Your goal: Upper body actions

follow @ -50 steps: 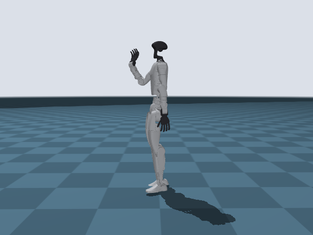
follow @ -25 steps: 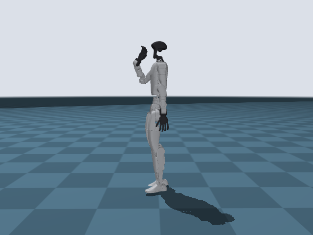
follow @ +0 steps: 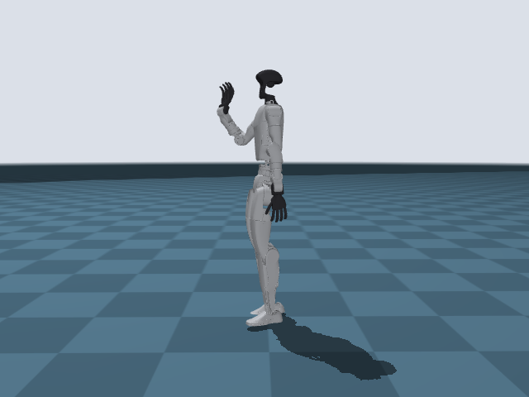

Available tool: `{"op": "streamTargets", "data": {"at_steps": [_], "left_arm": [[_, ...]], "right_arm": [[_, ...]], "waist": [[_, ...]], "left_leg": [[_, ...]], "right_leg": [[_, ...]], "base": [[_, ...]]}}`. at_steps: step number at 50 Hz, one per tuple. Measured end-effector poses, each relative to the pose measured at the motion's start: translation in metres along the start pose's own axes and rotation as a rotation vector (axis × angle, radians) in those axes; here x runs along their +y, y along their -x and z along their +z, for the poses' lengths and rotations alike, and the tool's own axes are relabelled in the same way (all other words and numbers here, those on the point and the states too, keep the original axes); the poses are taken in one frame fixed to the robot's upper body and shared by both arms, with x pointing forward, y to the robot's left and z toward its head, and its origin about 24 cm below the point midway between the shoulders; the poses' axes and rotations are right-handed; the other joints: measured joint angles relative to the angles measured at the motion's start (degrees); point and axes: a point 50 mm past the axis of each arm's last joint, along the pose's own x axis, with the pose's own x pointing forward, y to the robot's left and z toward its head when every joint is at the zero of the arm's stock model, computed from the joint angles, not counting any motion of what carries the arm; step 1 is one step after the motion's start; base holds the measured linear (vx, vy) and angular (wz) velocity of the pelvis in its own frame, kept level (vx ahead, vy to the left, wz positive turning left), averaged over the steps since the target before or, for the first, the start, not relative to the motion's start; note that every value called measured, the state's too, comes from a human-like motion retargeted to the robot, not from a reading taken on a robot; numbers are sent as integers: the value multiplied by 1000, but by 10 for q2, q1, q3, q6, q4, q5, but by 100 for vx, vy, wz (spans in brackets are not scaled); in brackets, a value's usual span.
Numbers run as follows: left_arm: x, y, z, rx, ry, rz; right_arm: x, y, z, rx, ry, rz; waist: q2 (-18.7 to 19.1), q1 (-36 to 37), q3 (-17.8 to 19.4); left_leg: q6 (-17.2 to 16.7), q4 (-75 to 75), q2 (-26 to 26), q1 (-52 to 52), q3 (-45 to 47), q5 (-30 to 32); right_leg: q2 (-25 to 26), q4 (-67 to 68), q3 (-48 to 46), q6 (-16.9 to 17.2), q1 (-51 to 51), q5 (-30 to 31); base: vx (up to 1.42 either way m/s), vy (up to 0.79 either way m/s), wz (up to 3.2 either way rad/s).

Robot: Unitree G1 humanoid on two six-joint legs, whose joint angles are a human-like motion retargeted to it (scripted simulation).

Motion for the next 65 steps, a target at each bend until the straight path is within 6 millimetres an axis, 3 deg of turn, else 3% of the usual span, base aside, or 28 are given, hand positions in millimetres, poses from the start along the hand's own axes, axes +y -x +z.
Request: {"op": "streamTargets", "data": {"at_steps": [8, 17, 25, 31, 38, 49, 52, 60, 65], "left_arm": [[1, 0, -1, 2, -3, 1], [1, 0, 5, -13, -1, 0], [0, 0, 6, -18, -4, -2], [-1, 0, 5, -17, 1, -4], [0, 0, 4, -12, 4, -4], [-1, 0, 1, -4, 7, -6], [0, 0, 1, -3, 7, -6], [0, 0, 2, -5, 8, -5], [0, 0, 5, -13, 9, -6]], "right_arm": [[1, 0, 1, -22, -7, 10], [1, -1, 48, -464, -174, 114], [3, 5, 70, -696, -132, 224], [7, 7, 60, -687, -52, 232], [6, 1, 28, -396, 75, 125], [4, 9, -10, -58, 94, 51], [4, 8, -7, -104, 86, 65], [2, 6, 33, -572, 23, 129], [5, 9, 42, -658, -13, 180]], "waist": [[1, 0, -3], [1, 2, 0], [0, 3, 1], [0, 2, 2], [1, 3, 3], [1, -2, 0], [1, -3, 0], [3, -1, 1], [2, 1, 0]], "left_leg": [[-1, 2, 2, -4, 4, 0], [-1, 2, 2, -3, 6, 0], [1, 0, 1, -1, 5, -1], [1, -1, 1, 0, 4, -1], [0, 1, 2, -3, 3, 0], [0, 1, 1, -2, 0, -1], [0, 1, 1, -3, 1, -1], [-1, 2, 3, -4, 7, -1], [-1, 2, 4, -3, 8, -1]], "right_leg": [[0, 0, 4, 0, -4, 1], [0, 0, 6, 0, -3, 0], [2, 0, 5, 0, -1, 0], [1, 0, 3, 1, -1, 0], [0, -1, 3, 1, -2, 0], [-1, -1, -1, 2, -1, -1], [0, -1, 0, 2, -1, 0], [1, -1, 6, 1, -3, 0], [1, -1, 7, 1, -2, 0]], "base": [[0, 0, 0], [-1, -2, 0], [0, -1, 0], [0, 0, 0], [0, 0, 0], [0, 0, 0], [0, 0, 0], [0, 0, 0], [0, 0, 0]]}}
